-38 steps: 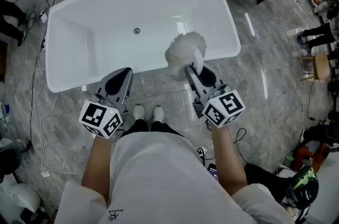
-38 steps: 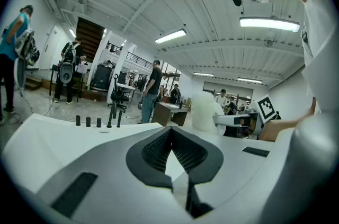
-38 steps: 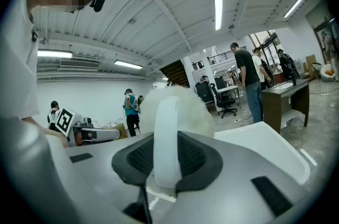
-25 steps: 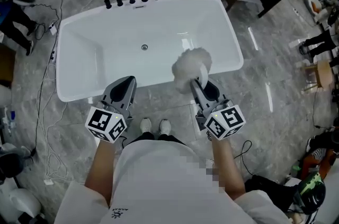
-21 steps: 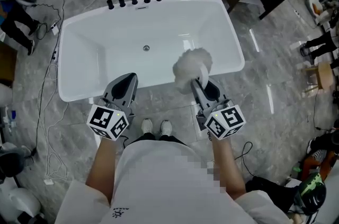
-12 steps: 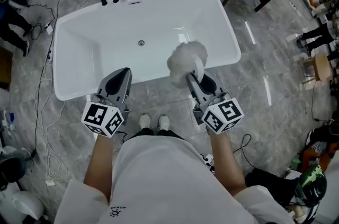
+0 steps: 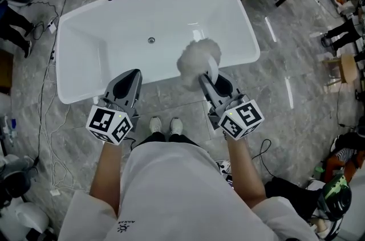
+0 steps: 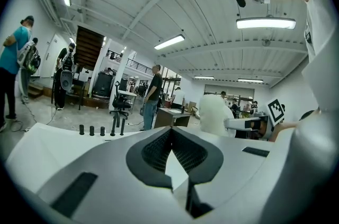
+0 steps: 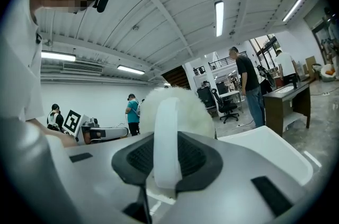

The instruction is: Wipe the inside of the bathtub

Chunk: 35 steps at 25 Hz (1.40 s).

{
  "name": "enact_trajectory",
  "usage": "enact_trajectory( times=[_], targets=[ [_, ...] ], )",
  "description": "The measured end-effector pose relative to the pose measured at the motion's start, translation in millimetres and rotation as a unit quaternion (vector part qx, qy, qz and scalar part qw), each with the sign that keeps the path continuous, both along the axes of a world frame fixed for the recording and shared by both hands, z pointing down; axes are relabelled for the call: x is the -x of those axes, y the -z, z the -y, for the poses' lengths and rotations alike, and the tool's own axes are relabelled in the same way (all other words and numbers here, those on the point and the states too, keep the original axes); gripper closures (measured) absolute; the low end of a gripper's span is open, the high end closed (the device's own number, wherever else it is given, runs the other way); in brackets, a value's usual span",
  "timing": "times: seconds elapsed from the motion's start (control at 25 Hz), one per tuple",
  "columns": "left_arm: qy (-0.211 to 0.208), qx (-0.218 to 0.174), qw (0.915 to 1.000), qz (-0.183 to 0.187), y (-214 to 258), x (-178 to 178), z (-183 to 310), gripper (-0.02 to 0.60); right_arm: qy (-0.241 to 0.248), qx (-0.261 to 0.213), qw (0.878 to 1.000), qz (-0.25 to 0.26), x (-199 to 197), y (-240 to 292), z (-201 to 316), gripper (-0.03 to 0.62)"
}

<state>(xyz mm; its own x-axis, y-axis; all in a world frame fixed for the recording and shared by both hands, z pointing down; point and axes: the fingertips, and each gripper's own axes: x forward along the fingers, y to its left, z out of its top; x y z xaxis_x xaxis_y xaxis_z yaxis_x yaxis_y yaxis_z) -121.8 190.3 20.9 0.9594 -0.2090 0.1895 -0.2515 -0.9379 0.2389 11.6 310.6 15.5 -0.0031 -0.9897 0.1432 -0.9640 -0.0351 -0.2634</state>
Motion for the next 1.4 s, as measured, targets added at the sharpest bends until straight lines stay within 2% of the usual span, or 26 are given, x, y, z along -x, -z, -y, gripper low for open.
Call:
enact_trajectory(
  times=[0.44,0.72,0.96,1.2,1.4],
  targets=[
    [0.022,0.011,0.9996,0.017,-11.8,2.2,-14.9,0.572,0.018,-0.004,1.000,0.008,-21.3,-12.0,-19.0,0.500],
    [0.049,0.002,0.9984,0.030,-17.6,10.2,-13.1,0.572,0.042,-0.003,0.999,0.026,-21.4,-19.1,-6.8,0.500],
    [0.053,0.006,0.9980,0.033,-19.0,12.4,-9.5,0.572,0.058,-0.003,0.998,0.024,-20.5,-18.8,3.2,0.500],
    [0.039,0.013,0.9987,0.031,-27.2,12.6,9.4,0.572,0.054,0.002,0.998,0.017,-19.3,-19.6,25.1,0.500],
    [0.010,-0.003,0.9989,0.047,-30.3,3.1,27.6,0.571,0.061,0.003,0.998,0.004,-21.4,-11.3,50.8,0.500]
  ],
)
